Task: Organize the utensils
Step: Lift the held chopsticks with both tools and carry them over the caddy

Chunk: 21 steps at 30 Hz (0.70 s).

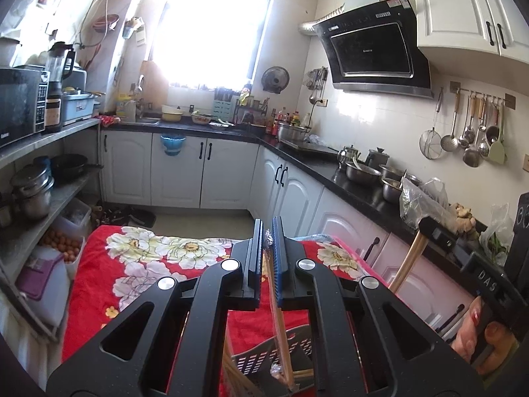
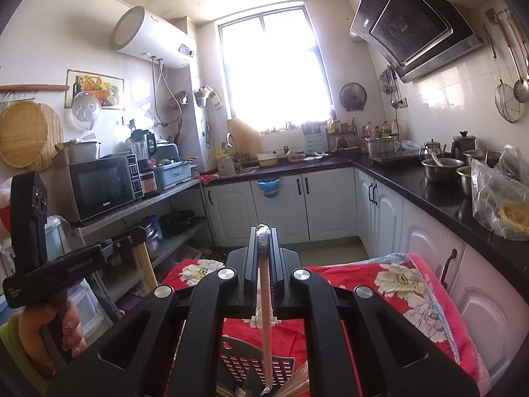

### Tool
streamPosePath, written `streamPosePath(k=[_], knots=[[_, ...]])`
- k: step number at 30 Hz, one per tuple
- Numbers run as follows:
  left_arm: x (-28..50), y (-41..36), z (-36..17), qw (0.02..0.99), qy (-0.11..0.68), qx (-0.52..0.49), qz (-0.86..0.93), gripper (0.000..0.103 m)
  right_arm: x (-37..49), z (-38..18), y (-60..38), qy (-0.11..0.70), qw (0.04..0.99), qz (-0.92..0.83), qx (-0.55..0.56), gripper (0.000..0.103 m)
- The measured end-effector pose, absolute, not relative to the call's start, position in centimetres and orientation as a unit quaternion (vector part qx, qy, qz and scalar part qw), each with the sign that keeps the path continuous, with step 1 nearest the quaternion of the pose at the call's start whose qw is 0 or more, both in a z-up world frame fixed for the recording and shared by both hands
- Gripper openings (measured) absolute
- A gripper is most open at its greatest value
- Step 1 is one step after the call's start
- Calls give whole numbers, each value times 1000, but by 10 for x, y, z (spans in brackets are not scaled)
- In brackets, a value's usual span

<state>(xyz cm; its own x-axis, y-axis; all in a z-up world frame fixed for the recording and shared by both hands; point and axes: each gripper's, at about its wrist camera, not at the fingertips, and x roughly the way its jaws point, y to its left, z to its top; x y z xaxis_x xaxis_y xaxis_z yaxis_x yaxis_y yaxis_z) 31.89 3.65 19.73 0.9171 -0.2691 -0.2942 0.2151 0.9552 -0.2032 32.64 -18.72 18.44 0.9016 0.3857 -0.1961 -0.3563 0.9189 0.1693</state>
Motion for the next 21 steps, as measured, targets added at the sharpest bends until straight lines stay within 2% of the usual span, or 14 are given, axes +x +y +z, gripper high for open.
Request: streamPosePath(k=[21], knots=[[322, 10, 192, 973, 146, -90, -152, 3, 342, 147, -185, 150, 968, 189, 68, 6]])
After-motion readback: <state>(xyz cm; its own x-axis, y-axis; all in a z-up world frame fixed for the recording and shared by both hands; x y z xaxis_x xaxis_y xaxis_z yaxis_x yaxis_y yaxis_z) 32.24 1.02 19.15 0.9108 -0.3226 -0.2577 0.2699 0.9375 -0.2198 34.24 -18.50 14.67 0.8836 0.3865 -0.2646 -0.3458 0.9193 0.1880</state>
